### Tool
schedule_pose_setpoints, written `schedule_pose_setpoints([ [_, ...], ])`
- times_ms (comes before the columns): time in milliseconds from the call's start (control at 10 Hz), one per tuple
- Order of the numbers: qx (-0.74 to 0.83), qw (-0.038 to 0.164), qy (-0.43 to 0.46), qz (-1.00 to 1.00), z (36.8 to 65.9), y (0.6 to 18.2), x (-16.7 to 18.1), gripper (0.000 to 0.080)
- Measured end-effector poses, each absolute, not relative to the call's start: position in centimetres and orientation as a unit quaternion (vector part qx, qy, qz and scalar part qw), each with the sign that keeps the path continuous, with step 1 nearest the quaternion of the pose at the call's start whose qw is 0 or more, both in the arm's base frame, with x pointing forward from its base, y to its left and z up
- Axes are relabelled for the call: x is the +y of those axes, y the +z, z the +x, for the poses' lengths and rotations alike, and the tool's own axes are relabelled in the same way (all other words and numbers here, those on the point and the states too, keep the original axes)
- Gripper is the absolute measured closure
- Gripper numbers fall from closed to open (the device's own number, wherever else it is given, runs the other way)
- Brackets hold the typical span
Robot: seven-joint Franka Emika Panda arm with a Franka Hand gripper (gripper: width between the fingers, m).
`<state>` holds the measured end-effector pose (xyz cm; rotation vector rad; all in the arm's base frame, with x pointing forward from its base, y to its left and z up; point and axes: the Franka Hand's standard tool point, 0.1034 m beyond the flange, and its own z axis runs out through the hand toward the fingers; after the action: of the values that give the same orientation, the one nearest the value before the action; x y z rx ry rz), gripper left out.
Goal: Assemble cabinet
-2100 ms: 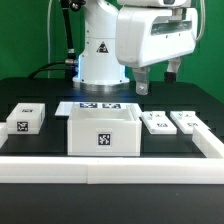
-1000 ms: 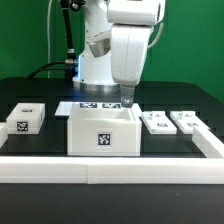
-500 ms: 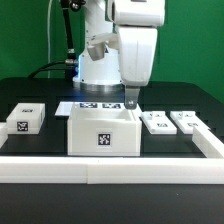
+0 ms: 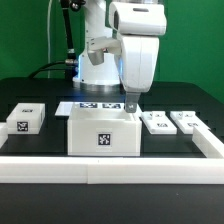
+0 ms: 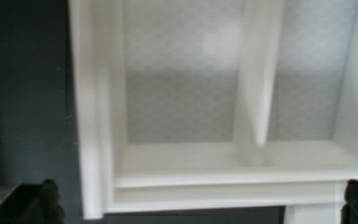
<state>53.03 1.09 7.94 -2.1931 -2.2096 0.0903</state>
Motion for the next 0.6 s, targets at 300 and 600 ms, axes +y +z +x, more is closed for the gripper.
schedule_pose_setpoints([
  [300, -0.711, 0.017, 0.029, -0.703, 48.7, 6.8, 0.3, 0.0001],
  [600, -0.712, 0.023, 0.036, -0.701, 45.6, 6.3, -0.3, 0.0001],
])
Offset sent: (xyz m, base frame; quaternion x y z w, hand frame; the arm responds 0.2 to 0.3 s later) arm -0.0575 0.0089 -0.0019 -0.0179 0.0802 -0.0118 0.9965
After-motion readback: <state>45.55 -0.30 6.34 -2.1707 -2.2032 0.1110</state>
